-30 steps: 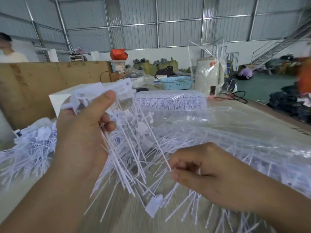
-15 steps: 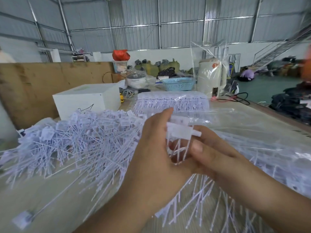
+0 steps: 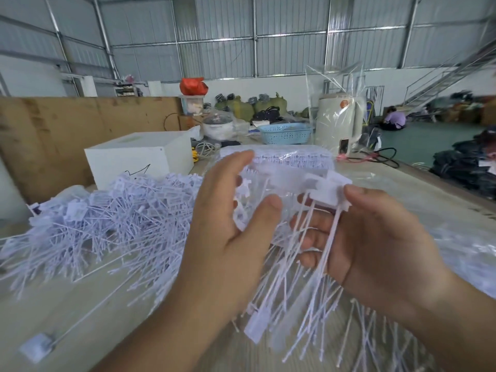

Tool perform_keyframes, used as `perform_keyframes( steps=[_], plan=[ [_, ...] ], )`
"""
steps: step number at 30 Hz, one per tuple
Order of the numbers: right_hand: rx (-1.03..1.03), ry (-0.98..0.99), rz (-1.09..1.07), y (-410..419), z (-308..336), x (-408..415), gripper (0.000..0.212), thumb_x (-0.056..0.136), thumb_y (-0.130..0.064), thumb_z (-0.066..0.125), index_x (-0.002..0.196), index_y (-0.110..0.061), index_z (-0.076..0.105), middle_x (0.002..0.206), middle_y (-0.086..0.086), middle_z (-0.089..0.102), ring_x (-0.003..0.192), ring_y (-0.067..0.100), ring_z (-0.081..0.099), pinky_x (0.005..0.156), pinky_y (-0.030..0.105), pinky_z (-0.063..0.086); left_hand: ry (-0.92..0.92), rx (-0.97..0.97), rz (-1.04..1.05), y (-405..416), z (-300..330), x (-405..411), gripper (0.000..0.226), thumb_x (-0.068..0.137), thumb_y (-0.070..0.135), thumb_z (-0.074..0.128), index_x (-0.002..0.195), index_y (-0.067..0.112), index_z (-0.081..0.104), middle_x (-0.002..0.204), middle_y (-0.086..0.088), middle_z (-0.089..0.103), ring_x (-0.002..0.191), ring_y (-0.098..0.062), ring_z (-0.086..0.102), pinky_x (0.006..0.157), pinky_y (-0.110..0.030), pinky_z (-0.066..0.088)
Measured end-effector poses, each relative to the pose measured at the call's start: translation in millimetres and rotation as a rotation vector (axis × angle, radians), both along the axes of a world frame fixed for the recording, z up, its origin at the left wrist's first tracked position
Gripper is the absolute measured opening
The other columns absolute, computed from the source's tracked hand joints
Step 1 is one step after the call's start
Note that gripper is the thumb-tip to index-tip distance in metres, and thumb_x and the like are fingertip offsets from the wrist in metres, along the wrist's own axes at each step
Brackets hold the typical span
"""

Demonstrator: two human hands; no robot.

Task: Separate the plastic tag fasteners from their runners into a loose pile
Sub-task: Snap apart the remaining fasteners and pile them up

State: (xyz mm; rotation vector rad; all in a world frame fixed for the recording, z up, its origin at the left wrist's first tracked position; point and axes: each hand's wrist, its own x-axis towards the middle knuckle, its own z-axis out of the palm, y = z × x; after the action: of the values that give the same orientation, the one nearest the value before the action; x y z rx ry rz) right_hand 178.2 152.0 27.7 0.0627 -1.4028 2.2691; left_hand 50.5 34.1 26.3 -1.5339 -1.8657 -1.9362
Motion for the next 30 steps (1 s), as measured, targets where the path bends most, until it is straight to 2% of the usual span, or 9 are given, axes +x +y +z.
perform_keyframes(
  steps=[6, 9, 13, 17, 20, 24, 26, 28, 30],
  plan=[
    [0.021, -0.11, 0.08, 0.1, 0.7, 2.3, 0.045, 0.082, -0.045, 0.052, 0.102, -0.012, 0.075, 0.089, 0.015, 0.069, 0.068, 0.024, 0.058, 0.061, 0.034, 0.052, -0.446, -0.177, -0.333, 9.8, -2.7, -5.0, 0.069, 0.071, 0.059, 0.067, 0.135, 0.04, 0.05, 0.131, 0.009, 0.063, 0.119, -0.016, 0.06, 0.107, -0.055, 0.039],
    [0.072, -0.17, -0.002, 1.0, 4.6, 4.8, 0.051, 0.078, -0.051, 0.056, 0.107, -0.014, 0.075, 0.092, 0.014, 0.068, 0.071, 0.023, 0.059, 0.059, 0.032, 0.051, -0.606, -0.123, -0.316, 18.0, 3.3, -15.0, 0.044, 0.089, 0.043, 0.059, 0.121, 0.012, 0.057, 0.133, -0.011, 0.061, 0.105, -0.027, 0.065, 0.095, -0.049, 0.048],
    [0.008, -0.29, -0.212, 4.9, 8.6, 9.0, 0.061, 0.067, -0.054, 0.072, 0.109, -0.01, 0.065, 0.089, 0.014, 0.061, 0.065, 0.023, 0.062, 0.048, 0.031, 0.05, -0.536, -0.016, -0.386, 8.1, -0.3, -18.8, 0.02, 0.079, 0.038, 0.069, 0.089, 0.022, 0.072, 0.1, -0.001, 0.073, 0.09, -0.019, 0.069, 0.067, -0.036, 0.056],
    [0.004, -0.338, -0.267, 3.9, 8.8, 10.0, 0.047, 0.061, -0.057, 0.069, 0.09, -0.021, 0.064, 0.082, 0.011, 0.061, 0.066, 0.025, 0.064, 0.05, 0.034, 0.053, -0.441, -0.026, -0.204, 7.8, -2.0, -19.9, 0.012, 0.075, 0.036, 0.067, 0.071, 0.025, 0.07, 0.083, 0.002, 0.069, 0.071, -0.012, 0.066, 0.071, -0.034, 0.055],
    [0.033, -0.349, -0.254, 5.0, 7.3, 7.9, 0.055, 0.058, -0.06, 0.071, 0.086, -0.014, 0.059, 0.081, 0.014, 0.063, 0.074, 0.028, 0.064, 0.064, 0.041, 0.056, -0.204, -0.022, 0.062, 3.5, 0.0, -18.9, 0.019, 0.082, 0.03, 0.068, 0.069, 0.019, 0.061, 0.065, 0.011, 0.058, 0.059, -0.004, 0.052, 0.057, -0.006, 0.039],
    [0.096, -0.343, -0.367, 7.0, 4.0, 5.0, 0.056, 0.059, -0.062, 0.076, 0.094, -0.02, 0.066, 0.096, 0.012, 0.065, 0.092, 0.024, 0.066, 0.088, 0.041, 0.051, -0.194, 0.055, 0.109, -3.3, 9.3, -28.1, 0.016, 0.069, 0.027, 0.061, 0.061, 0.014, 0.054, 0.102, 0.022, 0.068, 0.1, 0.006, 0.06, 0.082, -0.022, 0.037],
    [0.082, -0.311, -0.4, 7.7, 2.7, 4.7, 0.047, 0.062, -0.059, 0.078, 0.092, -0.024, 0.072, 0.099, 0.011, 0.066, 0.098, 0.027, 0.066, 0.094, 0.045, 0.05, -0.182, 0.049, 0.022, -5.1, 11.4, -31.6, 0.018, 0.065, 0.024, 0.062, 0.052, 0.019, 0.051, 0.097, 0.016, 0.069, 0.096, -0.002, 0.062, 0.082, -0.028, 0.038],
    [0.044, -0.273, -0.419, 9.5, 3.0, 5.2, 0.035, 0.061, -0.053, 0.082, 0.083, -0.027, 0.076, 0.093, 0.01, 0.067, 0.088, 0.027, 0.068, 0.083, 0.043, 0.055, -0.148, 0.036, -0.077, -6.6, 12.5, -29.5, 0.025, 0.062, 0.03, 0.066, 0.05, 0.02, 0.047, 0.07, 0.009, 0.058, 0.071, -0.009, 0.055, 0.067, -0.023, 0.038],
    [0.026, -0.273, -0.45, 10.4, 5.2, 6.3, 0.035, 0.06, -0.051, 0.078, 0.083, -0.025, 0.073, 0.083, 0.008, 0.066, 0.068, 0.022, 0.065, 0.061, 0.035, 0.054, -0.107, 0.033, -0.102, -7.2, 10.2, -27.0, 0.031, 0.065, 0.038, 0.067, 0.052, 0.019, 0.045, 0.062, -0.002, 0.05, 0.065, -0.02, 0.052, 0.065, -0.019, 0.039]
  ],
)
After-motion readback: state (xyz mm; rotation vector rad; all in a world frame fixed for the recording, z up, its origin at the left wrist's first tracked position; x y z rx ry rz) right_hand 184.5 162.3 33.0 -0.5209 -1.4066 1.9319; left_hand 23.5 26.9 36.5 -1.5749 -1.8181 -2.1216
